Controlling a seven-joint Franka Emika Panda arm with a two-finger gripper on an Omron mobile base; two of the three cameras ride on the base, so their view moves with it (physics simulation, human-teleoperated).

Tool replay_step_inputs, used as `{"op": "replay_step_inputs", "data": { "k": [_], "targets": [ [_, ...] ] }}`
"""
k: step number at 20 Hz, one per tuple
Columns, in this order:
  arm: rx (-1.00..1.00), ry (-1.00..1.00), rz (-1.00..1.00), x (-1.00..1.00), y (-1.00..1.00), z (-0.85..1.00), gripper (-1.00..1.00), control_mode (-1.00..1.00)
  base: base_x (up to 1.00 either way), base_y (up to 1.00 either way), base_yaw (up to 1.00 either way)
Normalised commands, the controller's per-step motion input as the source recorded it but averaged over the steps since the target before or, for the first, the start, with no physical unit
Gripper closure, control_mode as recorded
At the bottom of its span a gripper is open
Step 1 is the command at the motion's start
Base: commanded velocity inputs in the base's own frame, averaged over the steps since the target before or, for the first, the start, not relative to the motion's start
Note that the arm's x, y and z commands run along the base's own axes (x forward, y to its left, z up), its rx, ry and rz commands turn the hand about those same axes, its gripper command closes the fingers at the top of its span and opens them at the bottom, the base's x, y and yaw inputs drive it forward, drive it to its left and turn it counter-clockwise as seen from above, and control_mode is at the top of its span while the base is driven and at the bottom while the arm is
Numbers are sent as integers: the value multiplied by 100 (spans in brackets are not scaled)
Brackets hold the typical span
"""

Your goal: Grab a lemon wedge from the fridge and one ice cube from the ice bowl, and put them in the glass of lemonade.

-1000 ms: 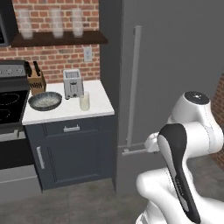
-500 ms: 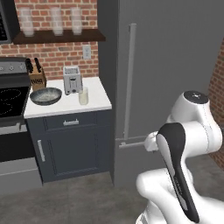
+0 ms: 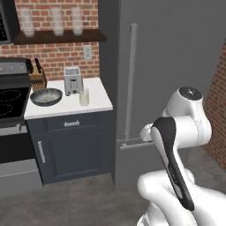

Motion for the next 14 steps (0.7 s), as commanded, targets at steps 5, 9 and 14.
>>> {"op": "replay_step_inputs", "data": {
  "k": [5,9,14],
  "targets": [
    [0,-25,0,89,-22,11,-100,-100,0,0,0],
    [0,-16,0,100,-33,13,-100,-100,0,0,0],
    [3,-1,-3,100,-28,20,-100,-100,0,0,0]
  ]
}}
